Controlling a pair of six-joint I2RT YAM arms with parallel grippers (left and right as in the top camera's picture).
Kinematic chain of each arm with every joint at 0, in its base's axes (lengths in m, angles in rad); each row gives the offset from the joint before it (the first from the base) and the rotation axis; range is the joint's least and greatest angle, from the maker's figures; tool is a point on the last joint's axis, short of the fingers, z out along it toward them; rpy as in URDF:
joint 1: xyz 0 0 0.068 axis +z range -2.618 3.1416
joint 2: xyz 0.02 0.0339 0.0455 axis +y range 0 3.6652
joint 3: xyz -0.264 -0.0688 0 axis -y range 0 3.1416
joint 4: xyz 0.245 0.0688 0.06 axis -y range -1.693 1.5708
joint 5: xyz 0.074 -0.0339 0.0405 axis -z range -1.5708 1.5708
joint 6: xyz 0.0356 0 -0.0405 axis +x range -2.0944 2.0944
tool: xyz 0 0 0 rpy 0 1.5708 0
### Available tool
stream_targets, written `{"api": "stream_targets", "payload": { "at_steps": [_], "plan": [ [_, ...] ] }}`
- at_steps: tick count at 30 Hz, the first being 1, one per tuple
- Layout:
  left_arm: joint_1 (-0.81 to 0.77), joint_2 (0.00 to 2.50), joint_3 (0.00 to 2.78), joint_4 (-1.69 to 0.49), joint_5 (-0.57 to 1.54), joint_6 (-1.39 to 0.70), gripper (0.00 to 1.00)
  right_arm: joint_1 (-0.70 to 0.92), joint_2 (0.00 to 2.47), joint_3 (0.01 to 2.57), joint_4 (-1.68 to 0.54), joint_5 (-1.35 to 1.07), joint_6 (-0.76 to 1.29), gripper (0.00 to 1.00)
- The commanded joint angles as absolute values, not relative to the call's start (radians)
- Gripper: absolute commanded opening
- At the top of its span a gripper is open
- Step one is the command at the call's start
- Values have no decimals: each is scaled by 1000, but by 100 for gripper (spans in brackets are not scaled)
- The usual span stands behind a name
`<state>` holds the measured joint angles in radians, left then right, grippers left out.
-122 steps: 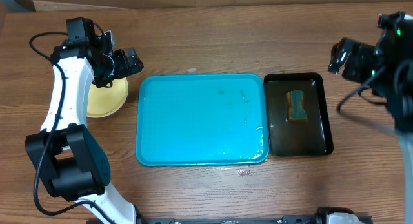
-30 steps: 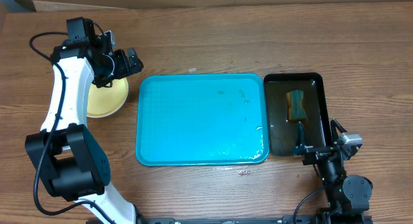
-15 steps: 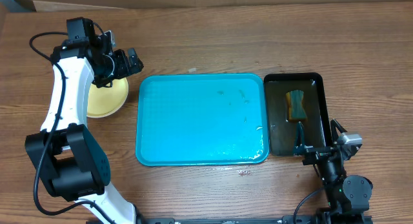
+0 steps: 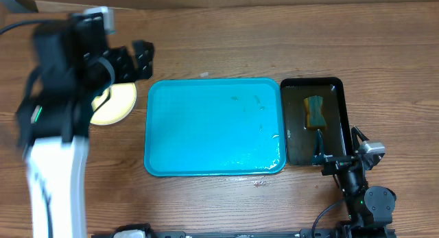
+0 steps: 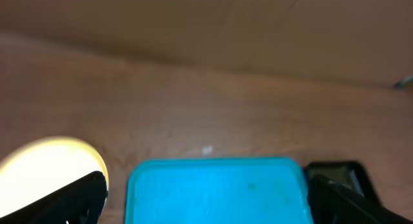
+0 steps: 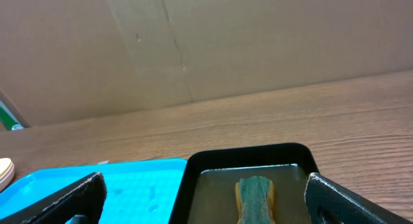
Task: Clean dirty plates on tray and stack at the side
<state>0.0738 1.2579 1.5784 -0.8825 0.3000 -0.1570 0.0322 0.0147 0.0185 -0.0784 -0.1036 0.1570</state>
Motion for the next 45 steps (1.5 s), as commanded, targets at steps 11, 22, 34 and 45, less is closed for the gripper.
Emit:
{"api": "stream_targets", "payload": {
  "at_steps": [11, 22, 34, 45],
  "plan": [
    [77, 858, 1346, -904, 306, -153, 100, 27, 3, 8, -74, -94, 157, 100],
    [77, 550, 802, -816, 259, -159, 100, 27, 3, 8, -74, -94, 157, 100],
    [77, 236, 367, -156, 259, -297, 100, 27, 3, 8, -74, -94, 157, 100],
    [78, 41, 150, 402, 167, -296, 100, 27, 3, 8, -74, -94, 157, 100]
  ]
}}
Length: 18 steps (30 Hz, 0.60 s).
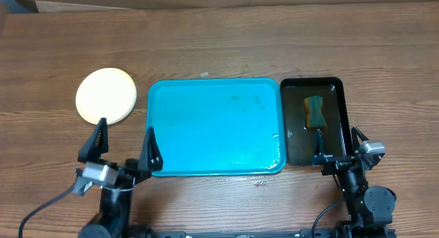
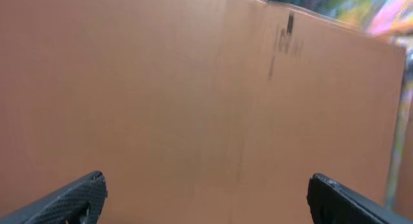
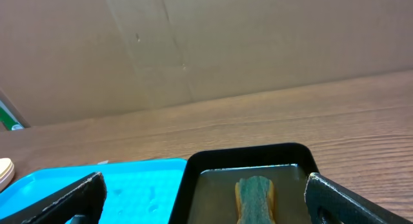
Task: Clean dirty plates on tray and stack at the side
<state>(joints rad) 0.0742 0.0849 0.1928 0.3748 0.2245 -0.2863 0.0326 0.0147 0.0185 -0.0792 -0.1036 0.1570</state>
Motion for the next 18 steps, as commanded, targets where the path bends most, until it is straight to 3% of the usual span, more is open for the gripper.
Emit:
{"api": "stream_targets", "payload": {
  "at_steps": [1, 11, 18],
  "plan": [
    [78, 27, 139, 403, 157, -296, 100, 27, 3, 8, -74, -94, 157, 100],
    [80, 3, 9, 391, 149, -296, 99, 27, 3, 8, -74, -94, 157, 100],
    [80, 3, 5, 83, 121, -286, 100, 27, 3, 8, -74, -94, 157, 100]
  ]
}}
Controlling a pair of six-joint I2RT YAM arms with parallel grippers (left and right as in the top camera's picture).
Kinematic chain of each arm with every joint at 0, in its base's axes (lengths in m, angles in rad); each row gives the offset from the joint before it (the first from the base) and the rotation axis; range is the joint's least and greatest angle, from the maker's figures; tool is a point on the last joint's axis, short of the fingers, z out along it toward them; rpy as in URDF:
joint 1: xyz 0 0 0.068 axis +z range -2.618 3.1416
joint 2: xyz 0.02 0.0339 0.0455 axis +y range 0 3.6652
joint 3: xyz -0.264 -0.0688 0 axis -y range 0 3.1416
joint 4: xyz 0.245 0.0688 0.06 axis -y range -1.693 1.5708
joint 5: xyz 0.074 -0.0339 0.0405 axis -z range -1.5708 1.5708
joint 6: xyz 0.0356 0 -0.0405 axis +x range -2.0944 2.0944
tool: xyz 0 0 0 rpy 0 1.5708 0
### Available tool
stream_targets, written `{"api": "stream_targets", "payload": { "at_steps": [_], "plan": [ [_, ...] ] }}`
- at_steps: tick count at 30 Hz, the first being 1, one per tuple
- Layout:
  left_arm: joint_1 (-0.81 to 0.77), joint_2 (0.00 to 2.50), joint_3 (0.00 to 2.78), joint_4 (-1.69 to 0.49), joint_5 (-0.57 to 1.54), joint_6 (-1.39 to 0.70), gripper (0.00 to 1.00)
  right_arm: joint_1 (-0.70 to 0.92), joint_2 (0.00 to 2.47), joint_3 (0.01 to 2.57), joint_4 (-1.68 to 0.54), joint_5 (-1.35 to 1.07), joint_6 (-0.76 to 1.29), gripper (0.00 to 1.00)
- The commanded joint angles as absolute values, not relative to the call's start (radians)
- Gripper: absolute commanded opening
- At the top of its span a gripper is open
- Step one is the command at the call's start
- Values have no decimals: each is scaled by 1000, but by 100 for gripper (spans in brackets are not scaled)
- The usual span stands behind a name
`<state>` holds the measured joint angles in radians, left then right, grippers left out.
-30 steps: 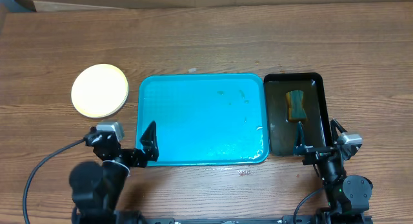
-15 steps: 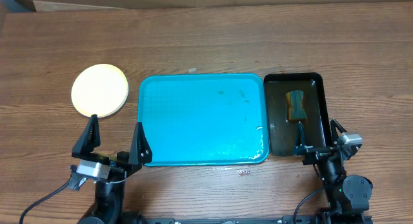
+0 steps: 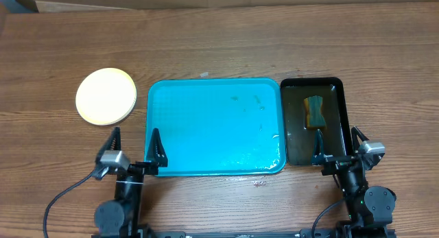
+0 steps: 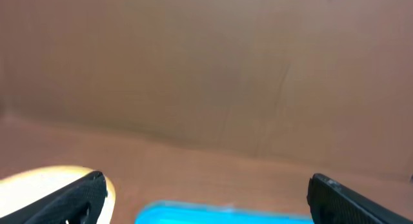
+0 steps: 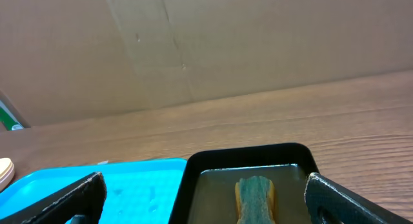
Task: Clean dirty plates on tray and stack at the side
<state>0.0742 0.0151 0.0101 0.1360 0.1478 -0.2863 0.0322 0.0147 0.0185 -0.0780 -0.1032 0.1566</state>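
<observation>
A cream plate stack (image 3: 105, 96) lies on the table left of the blue tray (image 3: 214, 127); the tray holds no plates, only smears. In the left wrist view the plate (image 4: 39, 184) and the tray (image 4: 219, 213) show at the bottom. My left gripper (image 3: 132, 146) rests low at the front left, open and holding nothing. My right gripper (image 3: 338, 143) rests open at the front right, just before the black basin (image 3: 341, 114). A yellow-green sponge (image 3: 314, 111) lies in the basin; the right wrist view shows the sponge (image 5: 255, 195) between the open fingers' line of sight.
A cardboard wall (image 5: 206, 43) runs along the table's far side. A few small crumbs (image 3: 259, 183) lie on the wood in front of the tray.
My left gripper has shifted slightly right at the front edge and tilted down, so its camera now catches the plate and tray instead of only cardboard. The right arm has not moved.
My left arm was raised over the plate stack at the back left, gripper open. Then it was down at the table's front left, facing the cardboard wall. Now it sits there settled, open. The right gripper stayed parked by the basin throughout.
</observation>
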Motion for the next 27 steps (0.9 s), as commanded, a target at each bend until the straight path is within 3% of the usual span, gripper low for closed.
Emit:
{"api": "stream_targets", "payload": {
  "at_steps": [1, 4, 27],
  "plan": [
    [80, 3, 5, 47, 121, -273, 100, 27, 3, 8, -74, -94, 157, 100],
    [79, 3, 5, -75, 117, -225, 100, 27, 3, 8, -74, -94, 157, 100],
    [78, 4, 5, -67, 120, -157, 100, 27, 3, 8, -74, -94, 157, 100]
  ]
}}
